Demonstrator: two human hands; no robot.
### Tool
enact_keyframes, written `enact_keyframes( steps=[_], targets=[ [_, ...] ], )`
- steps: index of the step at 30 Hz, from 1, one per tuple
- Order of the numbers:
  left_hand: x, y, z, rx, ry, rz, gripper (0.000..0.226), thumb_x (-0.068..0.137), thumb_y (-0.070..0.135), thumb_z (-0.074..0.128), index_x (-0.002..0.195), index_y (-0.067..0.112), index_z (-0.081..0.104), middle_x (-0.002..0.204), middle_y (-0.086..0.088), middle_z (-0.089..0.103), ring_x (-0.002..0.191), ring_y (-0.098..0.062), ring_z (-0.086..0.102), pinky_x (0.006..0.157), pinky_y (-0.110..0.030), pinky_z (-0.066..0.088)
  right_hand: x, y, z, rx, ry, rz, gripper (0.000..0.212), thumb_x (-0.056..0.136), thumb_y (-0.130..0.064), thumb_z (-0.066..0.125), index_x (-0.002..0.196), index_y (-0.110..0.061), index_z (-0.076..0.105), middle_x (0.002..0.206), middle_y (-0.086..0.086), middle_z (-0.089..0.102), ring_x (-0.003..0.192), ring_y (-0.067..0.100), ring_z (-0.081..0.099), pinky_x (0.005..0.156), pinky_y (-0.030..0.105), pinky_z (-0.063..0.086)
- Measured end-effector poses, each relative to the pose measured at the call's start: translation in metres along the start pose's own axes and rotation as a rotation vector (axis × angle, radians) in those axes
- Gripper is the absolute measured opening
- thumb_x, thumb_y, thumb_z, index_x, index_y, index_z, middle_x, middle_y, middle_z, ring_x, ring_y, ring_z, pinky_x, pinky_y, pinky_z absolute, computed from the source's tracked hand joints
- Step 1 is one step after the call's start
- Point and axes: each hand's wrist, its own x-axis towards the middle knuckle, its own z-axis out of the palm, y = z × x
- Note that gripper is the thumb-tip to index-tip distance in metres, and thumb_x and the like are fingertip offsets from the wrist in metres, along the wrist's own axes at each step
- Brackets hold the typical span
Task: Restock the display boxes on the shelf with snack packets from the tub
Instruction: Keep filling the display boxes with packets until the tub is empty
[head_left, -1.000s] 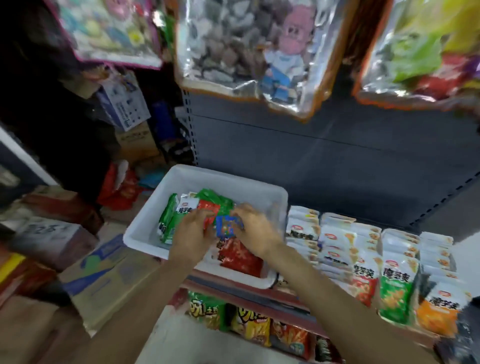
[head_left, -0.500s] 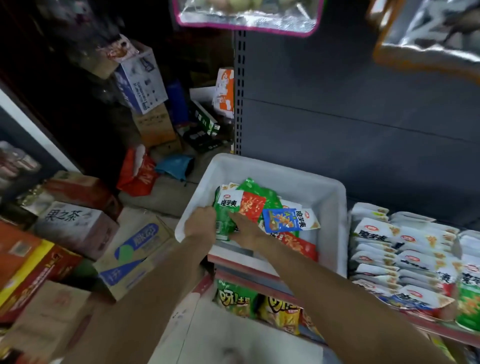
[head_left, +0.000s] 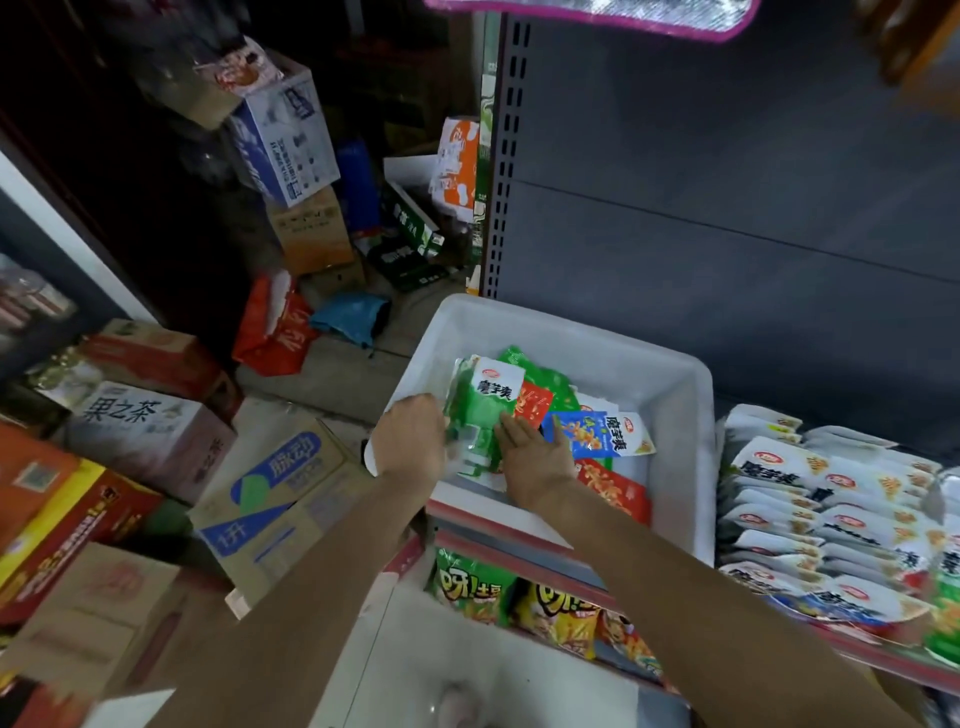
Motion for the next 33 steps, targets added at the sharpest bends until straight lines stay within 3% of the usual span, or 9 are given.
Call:
enact_keyframes(
  steps=[3,5,10,15,18,20,25,29,33],
  targets=[
    [-0.005,-0.004,-0.004,-0.143,0.096,0.074,0.019,0.098,0.017,0.046,0.096,0.007,0.062,0.093,-0.008,0.062,0.082,-0.025,0.061,0.061,-0.030,0.037,0.001,0.005,-0.005,0.303,0.083,0.017,0.048,0.096,-0.010,0.044,0.142,-0.006,0.034,0.155,0.005,0.020,0.140,0.021,0.025,0.112,0.045,0.027],
    [-0.010,-0.002,-0.005,-0.208,0.136,0.148,0.015,0.097,0.017,0.049,0.096,0.008,0.061,0.093,-0.007,0.058,0.080,-0.025,0.059,0.061,-0.029,0.036,-0.003,0.008,-0.013,0.737,0.225,0.046,0.028,0.100,-0.022,0.041,0.112,-0.003,0.057,0.126,0.013,0.052,0.110,0.022,0.050,0.089,0.030,0.039],
    [-0.023,0.017,-0.002,-0.257,0.188,0.363,0.012,0.094,0.017,0.055,0.093,0.007,0.062,0.087,-0.008,0.059,0.070,-0.028,0.059,0.057,-0.033,0.040,-0.028,0.020,-0.047,1.877,0.216,0.217,0.050,0.093,-0.051,0.046,0.128,-0.016,0.048,0.117,0.009,0.061,0.104,0.022,0.063,0.090,0.043,0.052],
    [-0.025,0.044,-0.012,-0.221,0.256,0.538,0.006,0.087,0.012,0.063,0.082,0.009,0.064,0.079,-0.005,0.061,0.074,-0.025,0.057,0.059,-0.033,0.043,-0.058,0.068,-0.056,2.443,0.153,0.201,0.050,0.093,-0.052,0.045,0.114,-0.007,0.051,0.108,0.022,0.061,0.090,0.031,0.067,0.069,0.035,0.060],
    [-0.021,0.064,-0.005,-0.263,0.282,0.534,0.002,0.084,0.012,0.065,0.083,0.012,0.067,0.085,-0.005,0.064,0.083,-0.026,0.057,0.069,-0.035,0.045,-0.081,0.097,-0.052,2.344,0.299,0.260,0.004,0.091,-0.006,0.056,0.093,-0.003,0.058,0.086,0.018,0.064,0.060,0.015,0.069,0.051,0.019,0.055],
    [-0.024,0.087,0.000,-0.428,0.250,0.377,0.008,0.085,0.014,0.066,0.094,0.013,0.066,0.102,-0.003,0.056,0.098,-0.018,0.049,0.085,-0.033,0.042,-0.097,0.113,-0.046,2.144,0.375,0.255,0.013,0.087,0.008,0.056,0.087,-0.004,0.059,0.066,0.007,0.066,0.046,0.005,0.061,0.040,0.013,0.047],
    [-0.046,0.170,0.015,-0.968,-0.109,0.104,0.021,0.096,0.010,0.049,0.117,0.006,0.053,0.099,-0.001,0.056,0.084,-0.013,0.057,0.062,-0.018,0.048,-0.135,0.155,-0.026,1.969,0.616,0.233,0.043,0.075,0.019,0.063,0.104,-0.010,0.051,0.068,0.001,0.065,0.061,0.009,0.065,0.058,0.025,0.054],
    [-0.065,0.215,0.026,-1.025,-0.104,0.291,0.030,0.089,0.000,0.058,0.115,0.015,0.058,0.096,0.007,0.061,0.083,0.002,0.058,0.072,-0.005,0.044,-0.168,0.174,-0.021,1.663,0.607,0.113,0.064,0.072,0.014,0.070,0.120,-0.020,0.045,0.086,-0.001,0.063,0.077,0.010,0.062,0.071,0.023,0.054],
    [-0.091,0.267,0.024,-1.175,-0.140,0.367,0.036,0.086,-0.009,0.058,0.116,0.010,0.056,0.097,0.005,0.062,0.079,0.012,0.060,0.071,-0.005,0.045,-0.202,0.212,-0.017,1.662,0.769,0.073,0.058,0.083,0.008,0.062,0.126,-0.023,0.041,0.100,-0.002,0.061,0.083,0.007,0.060,0.070,0.016,0.053]
  ],
)
